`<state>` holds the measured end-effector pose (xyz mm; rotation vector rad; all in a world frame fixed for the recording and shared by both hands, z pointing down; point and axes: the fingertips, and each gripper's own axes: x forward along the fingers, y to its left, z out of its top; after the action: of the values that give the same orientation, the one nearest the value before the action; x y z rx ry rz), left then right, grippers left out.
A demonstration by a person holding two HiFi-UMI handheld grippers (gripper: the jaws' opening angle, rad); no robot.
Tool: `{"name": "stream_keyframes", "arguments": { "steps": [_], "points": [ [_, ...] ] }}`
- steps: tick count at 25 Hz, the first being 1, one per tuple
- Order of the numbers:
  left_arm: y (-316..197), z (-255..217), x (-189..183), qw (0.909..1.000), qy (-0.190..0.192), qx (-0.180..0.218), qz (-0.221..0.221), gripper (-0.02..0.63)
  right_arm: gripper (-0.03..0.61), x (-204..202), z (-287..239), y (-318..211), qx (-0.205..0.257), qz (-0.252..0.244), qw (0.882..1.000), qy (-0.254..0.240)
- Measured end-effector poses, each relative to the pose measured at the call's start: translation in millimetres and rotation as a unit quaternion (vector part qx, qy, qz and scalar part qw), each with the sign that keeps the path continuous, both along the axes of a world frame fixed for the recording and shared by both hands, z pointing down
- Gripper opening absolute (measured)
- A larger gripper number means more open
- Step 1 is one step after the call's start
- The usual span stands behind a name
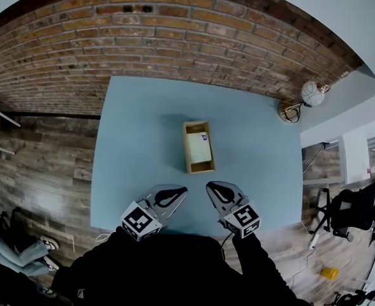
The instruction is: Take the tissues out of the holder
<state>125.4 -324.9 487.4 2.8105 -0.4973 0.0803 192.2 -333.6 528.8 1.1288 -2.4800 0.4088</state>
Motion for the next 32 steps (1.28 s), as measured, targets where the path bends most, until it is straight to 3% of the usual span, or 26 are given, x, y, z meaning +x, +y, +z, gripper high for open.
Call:
{"name": "stream_keyframes", "arguments": {
  "steps": [4,14,17,24,27,32],
  "points": [
    [-13.7,9.0,8.6,1.0,-0.001,-0.006,-0.007,-0.006,0.017,7.7,20.7,-16.6,-0.029,-0.028,0.999,0.022],
    [-51.1,48.5,26.1,0.9989,-0.016,-0.026,-0.036,-0.006,0.152,17.7,70.3,-73.3,-0.066,-0.114,0.985,0.115],
    [-64.5,61.0,32.0,0.9983,-0.021,-0.029,-0.045,-0.006,0.228,22.8,98.3,-86.3,-0.085,-0.16,0.968,0.171],
    [-92.0,91.7,36.7,0.9963,-0.027,-0.048,-0.067,-0.006,0.364,23.3,146.4,-113.3,-0.108,-0.257,0.917,0.287],
    [-101.4,103.2,37.1,0.9953,-0.03,-0.056,-0.074,-0.006,0.415,21.1,159.9,-126.1,-0.11,-0.279,0.898,0.322],
    [-114.1,118.9,36.9,0.9938,-0.032,-0.07,-0.081,-0.006,0.523,19.4,181.1,-146.0,-0.116,-0.297,0.877,0.36]
  ]
}}
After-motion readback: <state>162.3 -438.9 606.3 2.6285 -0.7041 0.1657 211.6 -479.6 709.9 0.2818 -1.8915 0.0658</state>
